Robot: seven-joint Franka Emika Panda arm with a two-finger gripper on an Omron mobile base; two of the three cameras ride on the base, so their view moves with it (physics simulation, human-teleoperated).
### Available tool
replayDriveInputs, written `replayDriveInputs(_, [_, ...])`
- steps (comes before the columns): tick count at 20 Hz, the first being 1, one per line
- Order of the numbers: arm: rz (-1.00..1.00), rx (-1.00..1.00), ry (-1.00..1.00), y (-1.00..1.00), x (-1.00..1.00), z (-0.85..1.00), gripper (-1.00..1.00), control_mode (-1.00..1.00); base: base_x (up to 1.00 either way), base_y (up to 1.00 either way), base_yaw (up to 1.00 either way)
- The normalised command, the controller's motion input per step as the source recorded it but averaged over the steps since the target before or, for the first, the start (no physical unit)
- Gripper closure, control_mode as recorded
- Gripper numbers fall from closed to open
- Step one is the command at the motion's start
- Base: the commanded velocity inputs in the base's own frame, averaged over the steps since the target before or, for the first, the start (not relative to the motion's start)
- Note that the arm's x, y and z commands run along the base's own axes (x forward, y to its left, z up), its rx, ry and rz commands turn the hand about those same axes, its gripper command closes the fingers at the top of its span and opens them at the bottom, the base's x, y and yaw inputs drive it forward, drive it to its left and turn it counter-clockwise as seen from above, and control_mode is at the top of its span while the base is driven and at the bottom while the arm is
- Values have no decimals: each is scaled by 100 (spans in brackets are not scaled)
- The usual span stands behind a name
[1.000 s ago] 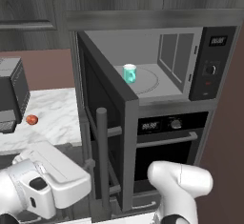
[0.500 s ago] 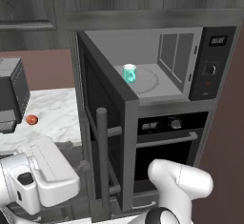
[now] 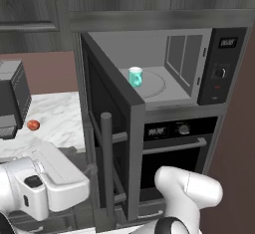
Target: Pick the mug from the counter and place it inside the microwave. Then close the microwave.
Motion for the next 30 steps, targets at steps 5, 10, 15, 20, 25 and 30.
replayDriveInputs(5, [10,0,4,-17,0,0,-100,-100,0,0,0])
replayDriveInputs(10, [5,0,0,-27,-6,0,-100,-100,0,0,0])
replayDriveInputs(15, [1,0,0,-38,-7,0,-100,-100,0,0,0])
replayDriveInputs(20, [0,0,0,-35,-2,0,-100,-100,0,0,0])
replayDriveInputs(25, [0,0,2,-33,0,0,-100,-100,0,0,0])
replayDriveInputs(30, [0,0,4,-39,0,2,-100,-100,0,0,0])
